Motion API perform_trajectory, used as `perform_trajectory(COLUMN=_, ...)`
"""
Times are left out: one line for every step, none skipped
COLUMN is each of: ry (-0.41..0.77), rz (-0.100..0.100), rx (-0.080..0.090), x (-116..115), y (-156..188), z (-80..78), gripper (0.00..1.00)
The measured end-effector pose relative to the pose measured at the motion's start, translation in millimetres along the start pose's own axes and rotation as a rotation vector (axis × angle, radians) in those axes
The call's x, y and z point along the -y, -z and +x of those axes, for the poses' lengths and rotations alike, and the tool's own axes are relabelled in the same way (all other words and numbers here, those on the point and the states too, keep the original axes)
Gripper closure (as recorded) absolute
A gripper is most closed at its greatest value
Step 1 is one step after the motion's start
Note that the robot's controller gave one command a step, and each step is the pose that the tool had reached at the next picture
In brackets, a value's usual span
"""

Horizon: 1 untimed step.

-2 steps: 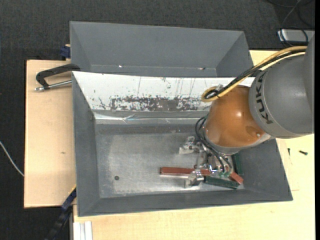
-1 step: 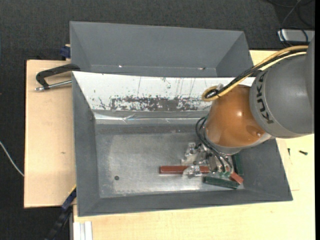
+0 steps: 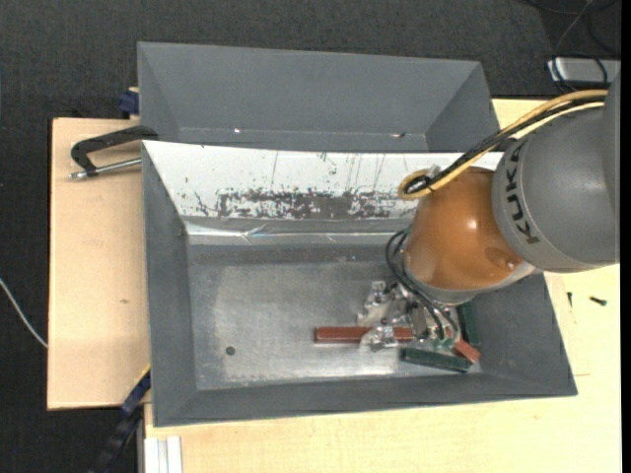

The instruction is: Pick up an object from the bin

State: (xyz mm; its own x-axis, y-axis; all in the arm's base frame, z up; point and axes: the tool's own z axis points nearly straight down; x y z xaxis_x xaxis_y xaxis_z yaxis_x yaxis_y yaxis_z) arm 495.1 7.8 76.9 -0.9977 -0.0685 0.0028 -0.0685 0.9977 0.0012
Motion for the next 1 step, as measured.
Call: perform_trajectory(ry=0.000, rz=0.000, rx=0.001, x=-0.1, y=1.9, z=0.5, gripper=1.00)
